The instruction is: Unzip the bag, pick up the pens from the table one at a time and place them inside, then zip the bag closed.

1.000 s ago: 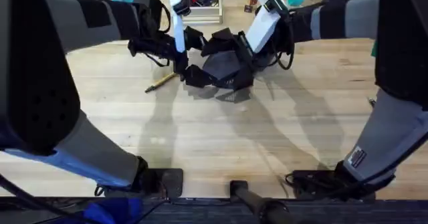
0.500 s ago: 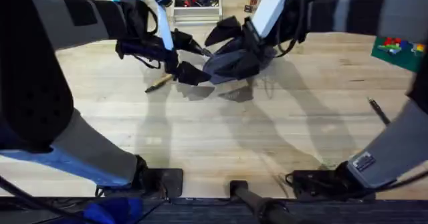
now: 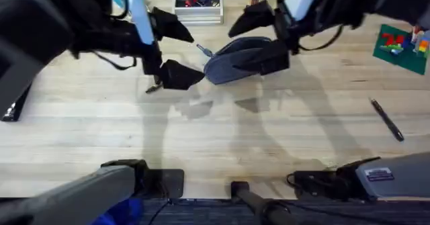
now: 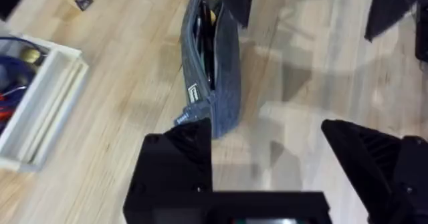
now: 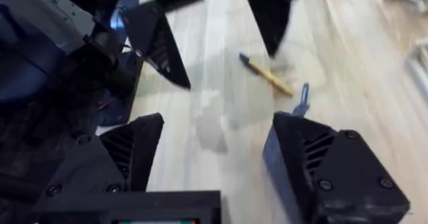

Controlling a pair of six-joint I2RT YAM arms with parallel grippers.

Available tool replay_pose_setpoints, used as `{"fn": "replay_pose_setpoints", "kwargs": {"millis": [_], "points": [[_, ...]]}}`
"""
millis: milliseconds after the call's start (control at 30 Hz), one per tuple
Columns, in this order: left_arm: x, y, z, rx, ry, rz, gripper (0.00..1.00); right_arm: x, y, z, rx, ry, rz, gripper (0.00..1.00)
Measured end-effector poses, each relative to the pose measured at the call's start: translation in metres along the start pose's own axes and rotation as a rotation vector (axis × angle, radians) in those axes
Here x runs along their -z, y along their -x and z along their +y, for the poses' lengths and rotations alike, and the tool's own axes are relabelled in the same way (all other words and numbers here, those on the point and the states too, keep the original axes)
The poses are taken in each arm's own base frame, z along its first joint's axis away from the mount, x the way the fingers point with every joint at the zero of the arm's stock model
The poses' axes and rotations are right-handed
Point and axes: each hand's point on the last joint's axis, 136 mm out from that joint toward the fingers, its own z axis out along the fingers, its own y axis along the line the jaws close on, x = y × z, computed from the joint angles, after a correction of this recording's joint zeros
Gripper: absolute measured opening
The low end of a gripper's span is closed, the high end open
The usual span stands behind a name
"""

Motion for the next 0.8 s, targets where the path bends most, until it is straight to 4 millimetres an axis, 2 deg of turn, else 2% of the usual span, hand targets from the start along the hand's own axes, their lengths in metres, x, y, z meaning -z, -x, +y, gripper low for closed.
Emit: {"fn": "replay_pose_setpoints", "kwargs": {"millis": [200, 367, 633, 800], "points": [[0.028, 0.01, -0.018, 0.034, 0.117, 0.051, 0.993, 0.021, 0.001, 0.025, -0.101, -0.058, 0.129, 0.996], [0.047, 0.01, -0.036, 0.093, 0.195, 0.089, 0.993, 0.04, 0.009, 0.039, -0.15, -0.113, 0.249, 0.996], [0.066, -0.013, -0.066, 0.248, 0.266, 0.203, 0.993, 0.072, 0.0, 0.055, -0.215, -0.21, 0.471, 0.996], [0.077, -0.022, -0.071, 0.329, 0.311, 0.275, 0.993, 0.084, -0.006, 0.06, -0.231, -0.242, 0.55, 0.996]]}}
